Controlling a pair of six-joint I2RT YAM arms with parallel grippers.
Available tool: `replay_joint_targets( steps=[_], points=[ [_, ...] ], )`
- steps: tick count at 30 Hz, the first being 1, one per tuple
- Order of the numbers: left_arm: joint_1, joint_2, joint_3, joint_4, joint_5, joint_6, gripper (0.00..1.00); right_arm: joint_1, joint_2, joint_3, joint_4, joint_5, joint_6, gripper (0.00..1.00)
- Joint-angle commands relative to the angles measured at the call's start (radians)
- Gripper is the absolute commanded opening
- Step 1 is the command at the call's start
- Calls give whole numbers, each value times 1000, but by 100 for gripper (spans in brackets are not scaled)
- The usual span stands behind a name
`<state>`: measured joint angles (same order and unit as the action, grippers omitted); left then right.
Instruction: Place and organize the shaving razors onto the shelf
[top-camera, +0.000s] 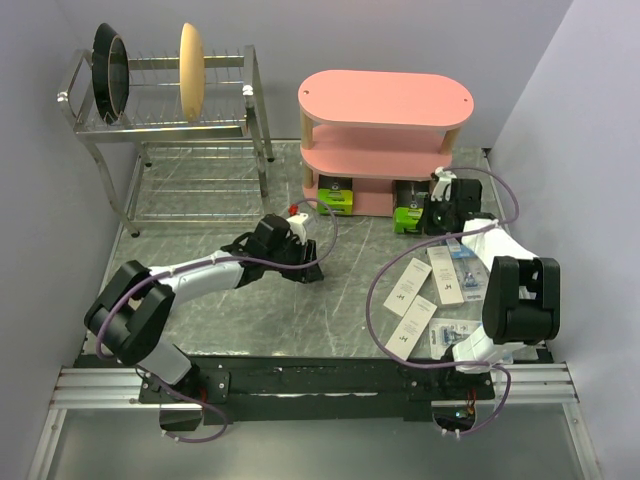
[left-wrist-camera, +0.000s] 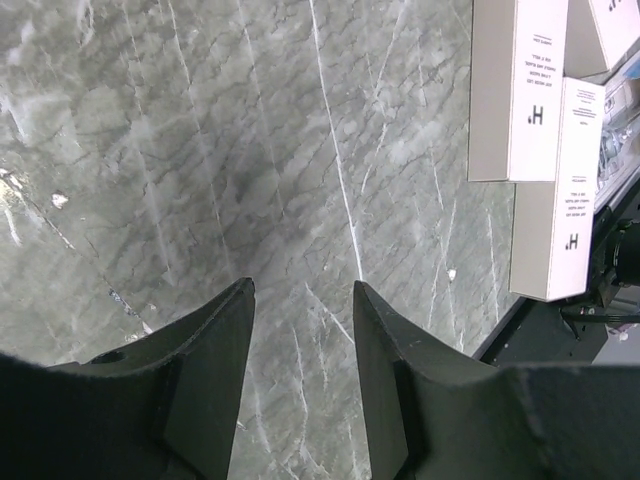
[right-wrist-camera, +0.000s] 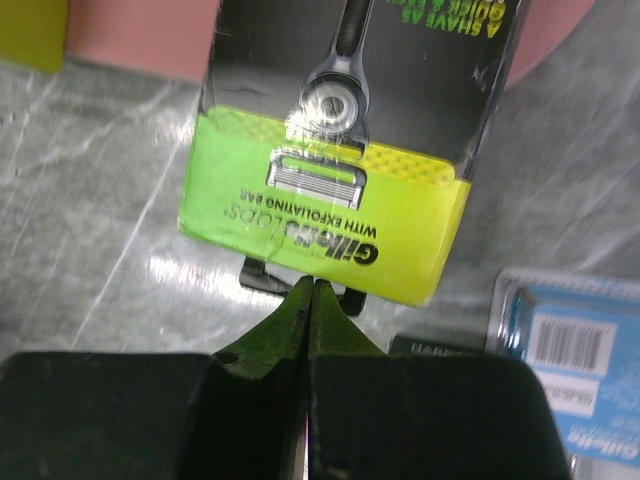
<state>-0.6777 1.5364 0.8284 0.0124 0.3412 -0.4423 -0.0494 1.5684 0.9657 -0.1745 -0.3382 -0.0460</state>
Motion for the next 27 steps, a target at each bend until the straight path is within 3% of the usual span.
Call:
replay_joint_targets(
  steps=[1,15,27],
  points=[
    [3,16,21,9,-1,-9,49,19,-44,-48,173,67,3,0],
    [3,44,35,1,1,-9,49,28,44,-5,326,139,41,0],
    [3,57,41,6,2,-7,51,45,65,16,297,113,54,0]
  ],
)
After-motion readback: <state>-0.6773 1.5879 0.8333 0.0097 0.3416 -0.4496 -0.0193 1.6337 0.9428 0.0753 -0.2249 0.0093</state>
